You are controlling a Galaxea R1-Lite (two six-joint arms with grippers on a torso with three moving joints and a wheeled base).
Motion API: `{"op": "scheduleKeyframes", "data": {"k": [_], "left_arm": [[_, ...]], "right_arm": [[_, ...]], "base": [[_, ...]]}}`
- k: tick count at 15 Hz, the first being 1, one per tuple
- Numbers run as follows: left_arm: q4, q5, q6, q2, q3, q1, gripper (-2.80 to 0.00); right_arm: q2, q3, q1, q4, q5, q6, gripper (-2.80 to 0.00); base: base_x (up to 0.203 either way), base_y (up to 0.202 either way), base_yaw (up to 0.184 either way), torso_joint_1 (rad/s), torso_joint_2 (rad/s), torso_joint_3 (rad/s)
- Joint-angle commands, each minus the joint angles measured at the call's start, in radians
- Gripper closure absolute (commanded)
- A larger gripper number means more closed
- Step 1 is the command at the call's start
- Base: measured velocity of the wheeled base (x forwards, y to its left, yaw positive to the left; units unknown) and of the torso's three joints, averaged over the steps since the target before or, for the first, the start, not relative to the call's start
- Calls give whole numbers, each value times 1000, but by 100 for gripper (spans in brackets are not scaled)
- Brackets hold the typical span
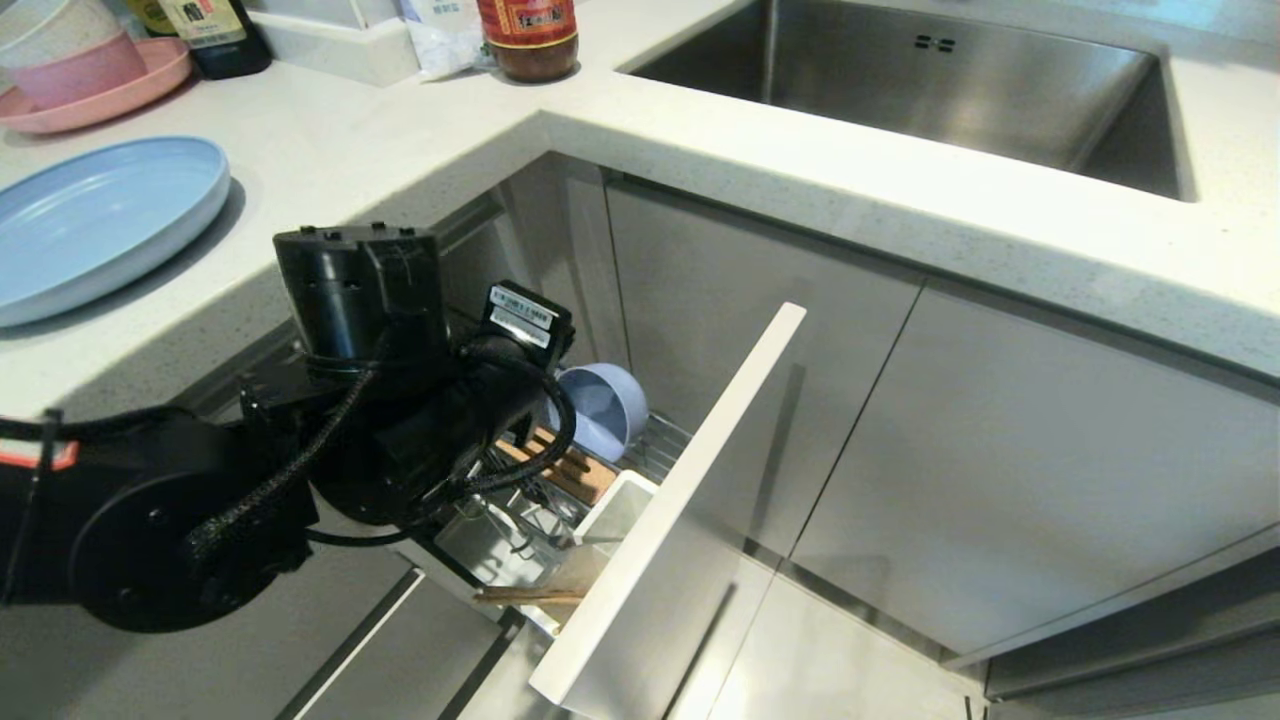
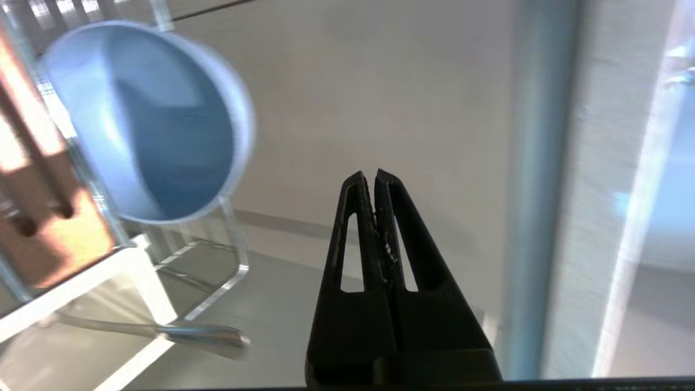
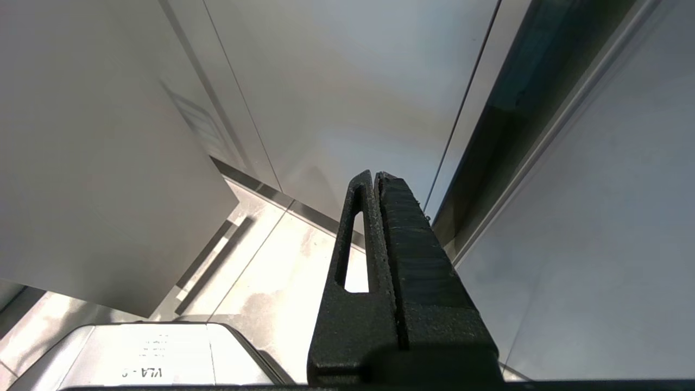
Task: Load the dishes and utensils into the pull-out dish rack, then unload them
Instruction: Pick up the plate and place it in the cupboard
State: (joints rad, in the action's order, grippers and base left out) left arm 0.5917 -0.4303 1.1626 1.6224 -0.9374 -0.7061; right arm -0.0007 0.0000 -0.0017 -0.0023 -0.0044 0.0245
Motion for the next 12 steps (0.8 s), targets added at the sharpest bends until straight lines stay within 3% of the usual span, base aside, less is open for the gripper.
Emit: {"op": "scheduleKeyframes", "data": {"k": [1,3,5,9,10,12], "left_arm": [[2,-13,-29,-65,-2,-33,0],[0,-27,-93,-93,-3,-51,0],[-54,-34,-258,-168,-9,-58,0],[-268,-33,-531,-321,-52,-56,0],[-293,-35,-604,-352,-67,-47,0],[-311,-37,-713,-375,-106,41,0]], "right_arm": [[-2,2,0,-1,0,0,0],[-2,2,0,0,0,0,0],[-2,2,0,-1,0,0,0],[-4,2,0,-1,0,0,0],[-3,2,0,-1,0,0,0],[-2,2,0,0,0,0,0]], "base": [[0,0,0,0,0,0],[0,0,0,0,0,0],[0,0,0,0,0,0],[0,0,0,0,0,0],[0,0,0,0,0,0],[0,0,0,0,0,0]]}}
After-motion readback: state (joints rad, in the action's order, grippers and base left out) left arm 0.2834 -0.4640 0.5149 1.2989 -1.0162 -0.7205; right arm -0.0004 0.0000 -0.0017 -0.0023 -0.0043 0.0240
